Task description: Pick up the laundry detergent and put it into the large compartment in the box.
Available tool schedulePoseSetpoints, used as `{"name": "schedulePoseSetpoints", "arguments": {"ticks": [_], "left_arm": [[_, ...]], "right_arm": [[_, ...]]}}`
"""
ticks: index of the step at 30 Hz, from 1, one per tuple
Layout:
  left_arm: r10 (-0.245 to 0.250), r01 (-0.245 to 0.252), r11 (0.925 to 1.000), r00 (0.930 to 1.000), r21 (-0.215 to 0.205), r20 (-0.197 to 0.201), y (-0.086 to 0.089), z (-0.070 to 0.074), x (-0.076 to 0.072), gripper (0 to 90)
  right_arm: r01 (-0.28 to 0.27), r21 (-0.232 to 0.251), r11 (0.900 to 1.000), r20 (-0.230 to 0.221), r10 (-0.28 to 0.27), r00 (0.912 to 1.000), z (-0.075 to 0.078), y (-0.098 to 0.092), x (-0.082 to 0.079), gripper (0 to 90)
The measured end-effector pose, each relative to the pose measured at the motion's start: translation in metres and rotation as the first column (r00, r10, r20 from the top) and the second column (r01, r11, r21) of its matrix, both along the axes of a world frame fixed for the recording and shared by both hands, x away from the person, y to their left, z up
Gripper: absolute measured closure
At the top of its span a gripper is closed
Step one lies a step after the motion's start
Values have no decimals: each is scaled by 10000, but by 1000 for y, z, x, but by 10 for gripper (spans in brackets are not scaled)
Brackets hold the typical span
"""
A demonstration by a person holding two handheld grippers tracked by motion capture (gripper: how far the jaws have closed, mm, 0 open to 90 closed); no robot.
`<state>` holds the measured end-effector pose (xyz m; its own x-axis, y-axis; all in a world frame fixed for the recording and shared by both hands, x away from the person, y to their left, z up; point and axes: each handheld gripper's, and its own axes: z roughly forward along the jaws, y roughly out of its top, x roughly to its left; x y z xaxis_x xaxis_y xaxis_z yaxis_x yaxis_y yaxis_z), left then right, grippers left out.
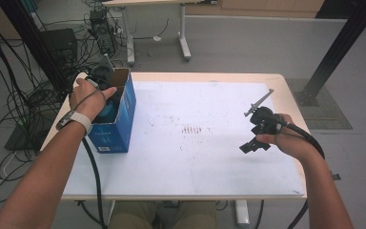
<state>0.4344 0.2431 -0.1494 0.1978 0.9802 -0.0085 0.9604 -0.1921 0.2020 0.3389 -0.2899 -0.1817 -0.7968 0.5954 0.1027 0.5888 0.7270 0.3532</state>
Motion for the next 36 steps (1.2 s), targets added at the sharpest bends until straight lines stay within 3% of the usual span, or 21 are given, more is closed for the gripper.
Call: {"name": "schedulePoseSetpoints", "arguments": {"ticks": [2, 14, 21, 36], "left_arm": [[-10, 10, 10000, 9999, 24, -136, 0, 1, 2, 334], [-122, 121, 9997, 9999, -211, -44, 9, 8, -1, 262], [-92, 95, 9995, 9999, -292, 83, 10, 20, -4, 146], [-1165, 1170, 9914, 9931, -591, 128, 19, 46, -4, 88]], "right_arm": [[2, -11, 10000, 5, -2, 10000, 0, 0, 0, 112], [-31, -7, 10000, 1, 31, 10000, 1, 1, -2, 112], [-68, -34, 10000, 38, 68, 10000, 2, 4, -2, 113], [-106, -143, 9998, 24, 106, 9999, 6, 8, -1, 113]]}}
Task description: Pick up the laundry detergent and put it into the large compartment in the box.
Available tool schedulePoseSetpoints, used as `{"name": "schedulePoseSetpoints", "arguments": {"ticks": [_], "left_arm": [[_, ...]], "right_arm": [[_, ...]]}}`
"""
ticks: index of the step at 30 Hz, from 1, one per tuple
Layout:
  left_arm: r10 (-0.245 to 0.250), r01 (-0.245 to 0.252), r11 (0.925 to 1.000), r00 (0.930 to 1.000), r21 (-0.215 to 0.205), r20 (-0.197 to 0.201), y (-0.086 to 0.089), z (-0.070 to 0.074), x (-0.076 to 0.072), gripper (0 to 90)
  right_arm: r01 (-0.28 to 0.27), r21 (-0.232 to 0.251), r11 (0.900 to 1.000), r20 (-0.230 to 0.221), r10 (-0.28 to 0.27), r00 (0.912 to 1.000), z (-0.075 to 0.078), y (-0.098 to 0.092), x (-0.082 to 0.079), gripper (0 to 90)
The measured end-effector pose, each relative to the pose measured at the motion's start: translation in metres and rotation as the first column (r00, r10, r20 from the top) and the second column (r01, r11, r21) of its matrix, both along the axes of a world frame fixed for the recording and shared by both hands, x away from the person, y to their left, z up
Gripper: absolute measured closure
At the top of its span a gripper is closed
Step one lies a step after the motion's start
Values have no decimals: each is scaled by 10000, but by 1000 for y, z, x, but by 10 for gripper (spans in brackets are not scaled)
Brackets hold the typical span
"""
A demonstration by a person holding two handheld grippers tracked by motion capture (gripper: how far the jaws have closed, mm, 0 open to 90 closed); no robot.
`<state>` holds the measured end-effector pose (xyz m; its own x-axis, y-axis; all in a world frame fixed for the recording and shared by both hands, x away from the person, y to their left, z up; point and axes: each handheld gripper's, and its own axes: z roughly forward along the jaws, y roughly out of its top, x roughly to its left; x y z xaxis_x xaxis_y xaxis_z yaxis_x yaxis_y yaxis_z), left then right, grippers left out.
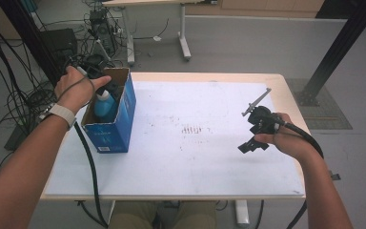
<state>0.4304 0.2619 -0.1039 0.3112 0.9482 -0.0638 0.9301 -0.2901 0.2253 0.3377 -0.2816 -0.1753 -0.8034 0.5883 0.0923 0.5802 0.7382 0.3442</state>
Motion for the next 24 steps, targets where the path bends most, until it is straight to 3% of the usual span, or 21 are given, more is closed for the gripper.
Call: {"name": "schedulePoseSetpoints", "arguments": {"ticks": [3, 9, 13, 17, 24], "left_arm": [[-181, 182, 9997, 9998, -179, 21, 1, 9, 0, 66], [-682, 684, 9976, 9973, -63, 290, -3, 34, -2, 63], [-1194, 1203, 9926, 9914, -142, 528, -5, 51, -6, 53], [-1787, 1807, 9833, 9810, -208, 754, -9, 65, -11, 51], [-3017, 3038, 9527, 9490, -103, 916, -26, 85, -18, 52]], "right_arm": [[40, -50, 10000, -7, -40, 10000, 1, 0, 0, 112], [49, -65, 10000, 16, -49, 10000, 3, 1, 0, 110], [136, -69, 9999, 14, -136, 9999, 5, 0, 0, 106], [249, -36, 9997, 29, -249, 9997, 6, -1, 0, 100], [361, 32, 9993, 72, -361, 9993, 9, -3, -2, 98]]}}
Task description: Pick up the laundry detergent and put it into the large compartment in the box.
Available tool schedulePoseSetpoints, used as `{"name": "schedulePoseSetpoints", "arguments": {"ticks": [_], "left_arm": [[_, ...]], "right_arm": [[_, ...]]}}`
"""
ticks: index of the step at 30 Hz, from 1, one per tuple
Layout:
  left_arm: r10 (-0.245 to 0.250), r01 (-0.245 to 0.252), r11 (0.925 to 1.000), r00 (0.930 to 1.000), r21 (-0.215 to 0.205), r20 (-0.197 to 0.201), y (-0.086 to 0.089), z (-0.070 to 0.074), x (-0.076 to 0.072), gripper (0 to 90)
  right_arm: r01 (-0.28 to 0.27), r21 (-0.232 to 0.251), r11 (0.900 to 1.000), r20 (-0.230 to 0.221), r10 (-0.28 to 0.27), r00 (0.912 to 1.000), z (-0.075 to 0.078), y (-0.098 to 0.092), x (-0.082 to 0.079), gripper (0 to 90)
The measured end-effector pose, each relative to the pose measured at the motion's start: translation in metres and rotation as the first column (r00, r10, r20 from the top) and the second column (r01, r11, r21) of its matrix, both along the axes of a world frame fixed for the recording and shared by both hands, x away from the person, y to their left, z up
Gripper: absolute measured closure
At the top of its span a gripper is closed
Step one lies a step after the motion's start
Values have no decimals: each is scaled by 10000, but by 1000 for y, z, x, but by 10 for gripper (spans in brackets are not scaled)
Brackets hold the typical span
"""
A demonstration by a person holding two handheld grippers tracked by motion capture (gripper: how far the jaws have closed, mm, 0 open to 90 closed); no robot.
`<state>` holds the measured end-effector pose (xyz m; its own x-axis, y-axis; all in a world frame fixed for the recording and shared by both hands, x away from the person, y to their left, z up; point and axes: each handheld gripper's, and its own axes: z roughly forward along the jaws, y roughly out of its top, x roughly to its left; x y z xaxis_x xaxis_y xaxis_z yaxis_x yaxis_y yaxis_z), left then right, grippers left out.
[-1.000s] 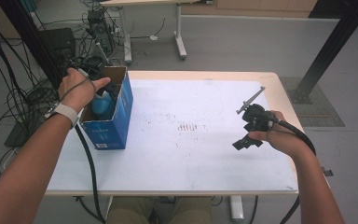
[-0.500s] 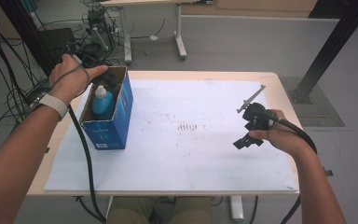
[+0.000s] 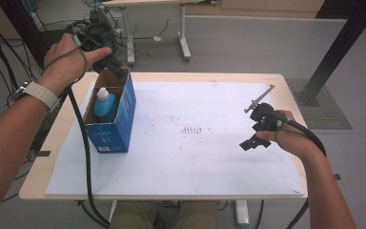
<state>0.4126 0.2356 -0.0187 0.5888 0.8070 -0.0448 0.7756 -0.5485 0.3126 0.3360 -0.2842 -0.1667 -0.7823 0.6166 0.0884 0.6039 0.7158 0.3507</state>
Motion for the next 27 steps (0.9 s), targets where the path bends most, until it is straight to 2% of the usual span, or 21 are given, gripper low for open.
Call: {"name": "schedulePoseSetpoints", "arguments": {"ticks": [6, 15, 19, 27], "left_arm": [[-750, 749, 9971, 9972, -146, -44, -11, 11, 0, 56], [-1839, 1840, 9825, 9829, -303, 91, -25, 21, 0, 55], [-2308, 2319, 9721, 9725, -354, 323, -33, 23, -2, 57], [-3425, 3449, 9376, 9379, -431, 552, -49, 19, -3, 57]], "right_arm": [[30, 27, 10000, 16, -30, 10000, -1, 0, -2, 97], [221, 60, 9997, 45, -221, 9997, -1, -2, -6, 97], [269, 33, 9996, 61, -269, 9996, 1, -2, -7, 97], [331, 75, 9994, 61, -331, 9994, 0, -2, -10, 98]]}}
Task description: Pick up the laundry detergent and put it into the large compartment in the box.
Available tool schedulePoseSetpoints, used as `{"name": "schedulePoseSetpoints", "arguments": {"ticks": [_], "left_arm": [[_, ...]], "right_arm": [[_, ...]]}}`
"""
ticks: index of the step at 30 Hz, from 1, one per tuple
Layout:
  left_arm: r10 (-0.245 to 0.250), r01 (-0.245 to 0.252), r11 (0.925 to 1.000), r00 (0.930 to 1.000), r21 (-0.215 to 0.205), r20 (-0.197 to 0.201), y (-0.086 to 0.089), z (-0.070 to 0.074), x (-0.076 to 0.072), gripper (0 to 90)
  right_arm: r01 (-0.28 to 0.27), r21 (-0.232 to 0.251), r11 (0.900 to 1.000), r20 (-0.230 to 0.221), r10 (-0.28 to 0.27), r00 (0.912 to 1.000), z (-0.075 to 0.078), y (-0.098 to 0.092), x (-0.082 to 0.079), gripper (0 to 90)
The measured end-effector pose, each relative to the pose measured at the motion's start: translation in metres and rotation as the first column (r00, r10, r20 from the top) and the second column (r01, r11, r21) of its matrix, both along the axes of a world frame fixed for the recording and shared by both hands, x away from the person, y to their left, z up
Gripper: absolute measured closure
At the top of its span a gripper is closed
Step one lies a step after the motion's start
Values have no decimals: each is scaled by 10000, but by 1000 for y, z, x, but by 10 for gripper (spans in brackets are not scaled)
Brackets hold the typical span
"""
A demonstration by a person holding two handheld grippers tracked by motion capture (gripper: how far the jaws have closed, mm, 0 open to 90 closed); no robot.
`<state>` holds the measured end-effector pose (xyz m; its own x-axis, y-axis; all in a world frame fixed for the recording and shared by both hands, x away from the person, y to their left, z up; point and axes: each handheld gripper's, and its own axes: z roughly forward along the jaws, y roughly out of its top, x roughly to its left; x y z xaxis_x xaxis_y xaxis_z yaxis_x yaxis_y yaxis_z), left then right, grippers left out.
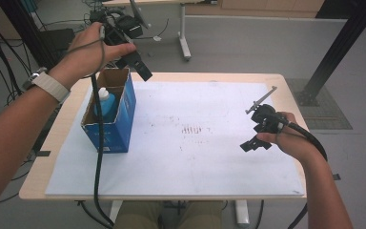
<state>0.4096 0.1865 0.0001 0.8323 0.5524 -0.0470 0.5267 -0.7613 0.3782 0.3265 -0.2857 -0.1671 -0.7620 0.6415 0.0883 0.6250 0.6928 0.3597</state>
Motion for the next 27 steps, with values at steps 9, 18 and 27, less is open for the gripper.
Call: {"name": "schedulePoseSetpoints", "arguments": {"ticks": [9, 18, 27], "left_arm": [[-1212, 1212, 9925, 9926, -184, 7, -18, -10, 1, 59], [-2034, 2030, 9781, 9791, -461, -46, -28, -26, 2, 52], [-2547, 2550, 9665, 9669, -280, 124, -42, -45, -2, 57]], "right_arm": [[25, 55, 10000, 58, -25, 10000, -1, -1, -4, 99], [75, 117, 9999, 5, -75, 10000, -3, 0, -4, 95], [53, 101, 9999, -18, -52, 10000, -4, 3, -3, 93]]}}
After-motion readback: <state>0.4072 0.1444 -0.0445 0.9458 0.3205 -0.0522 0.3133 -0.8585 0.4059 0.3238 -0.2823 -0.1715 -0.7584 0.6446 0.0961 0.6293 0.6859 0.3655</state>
